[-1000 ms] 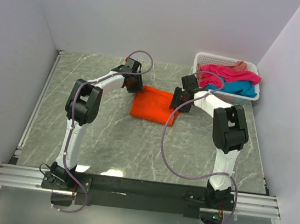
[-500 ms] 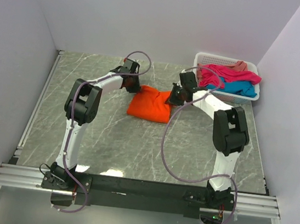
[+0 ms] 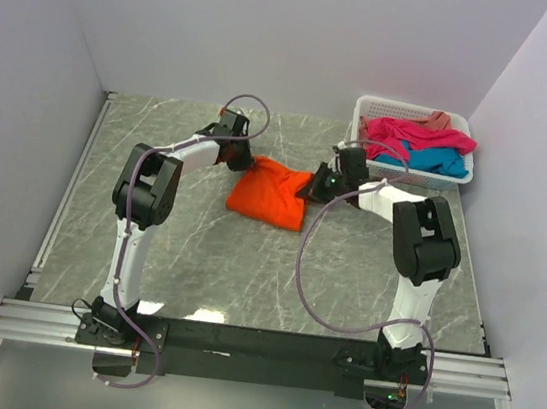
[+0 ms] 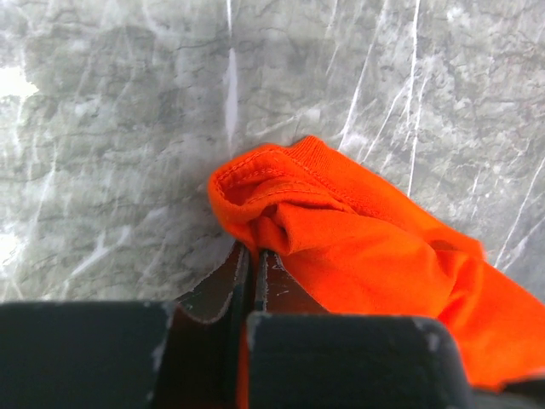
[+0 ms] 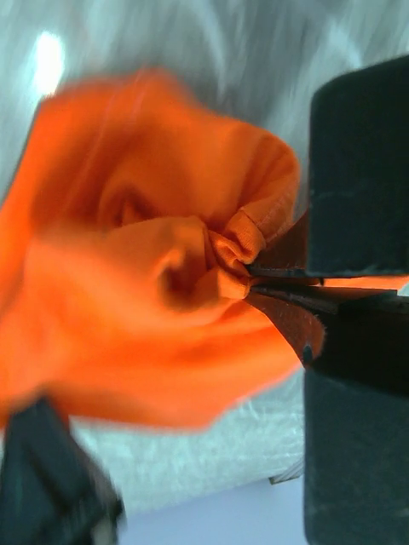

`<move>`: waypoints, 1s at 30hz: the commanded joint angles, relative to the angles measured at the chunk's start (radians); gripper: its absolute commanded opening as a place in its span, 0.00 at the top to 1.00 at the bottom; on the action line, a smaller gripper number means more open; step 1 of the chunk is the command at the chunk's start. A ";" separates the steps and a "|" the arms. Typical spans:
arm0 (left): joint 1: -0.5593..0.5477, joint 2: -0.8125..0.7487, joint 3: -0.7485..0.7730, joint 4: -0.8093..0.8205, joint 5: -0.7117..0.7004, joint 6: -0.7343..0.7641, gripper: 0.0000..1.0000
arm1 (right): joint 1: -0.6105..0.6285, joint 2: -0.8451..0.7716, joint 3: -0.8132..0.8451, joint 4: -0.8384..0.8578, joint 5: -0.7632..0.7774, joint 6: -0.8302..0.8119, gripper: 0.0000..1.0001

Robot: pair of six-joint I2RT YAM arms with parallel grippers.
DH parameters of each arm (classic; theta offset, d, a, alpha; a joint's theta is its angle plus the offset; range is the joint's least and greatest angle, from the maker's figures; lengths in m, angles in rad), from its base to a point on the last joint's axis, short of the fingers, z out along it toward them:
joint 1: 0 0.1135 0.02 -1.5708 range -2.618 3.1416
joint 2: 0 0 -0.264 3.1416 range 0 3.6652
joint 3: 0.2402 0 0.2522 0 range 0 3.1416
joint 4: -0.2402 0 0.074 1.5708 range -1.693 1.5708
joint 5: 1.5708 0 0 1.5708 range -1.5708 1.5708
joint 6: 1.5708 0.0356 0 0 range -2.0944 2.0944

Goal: Fold and stack the t-shirts
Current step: Fold the tshirt

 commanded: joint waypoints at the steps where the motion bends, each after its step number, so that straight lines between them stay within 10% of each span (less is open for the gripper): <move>1: 0.006 -0.021 -0.037 -0.095 -0.067 0.016 0.99 | -0.044 0.027 -0.018 -0.003 -0.005 0.007 0.97; 10: 0.006 -0.038 -0.057 -0.096 -0.077 0.029 0.99 | -0.061 0.043 -0.012 -0.106 0.107 -0.005 0.62; 18: 0.006 -0.089 -0.091 -0.081 -0.035 0.049 0.99 | -0.027 -0.048 0.032 -0.136 0.107 -0.091 0.54; 23: 0.006 -0.164 -0.103 -0.093 -0.033 0.058 0.44 | -0.015 -0.115 0.020 -0.188 0.222 -0.099 0.44; 30: 0.008 -0.348 -0.191 -0.089 -0.074 0.044 0.04 | 0.028 -0.051 0.083 -0.282 0.336 -0.136 0.41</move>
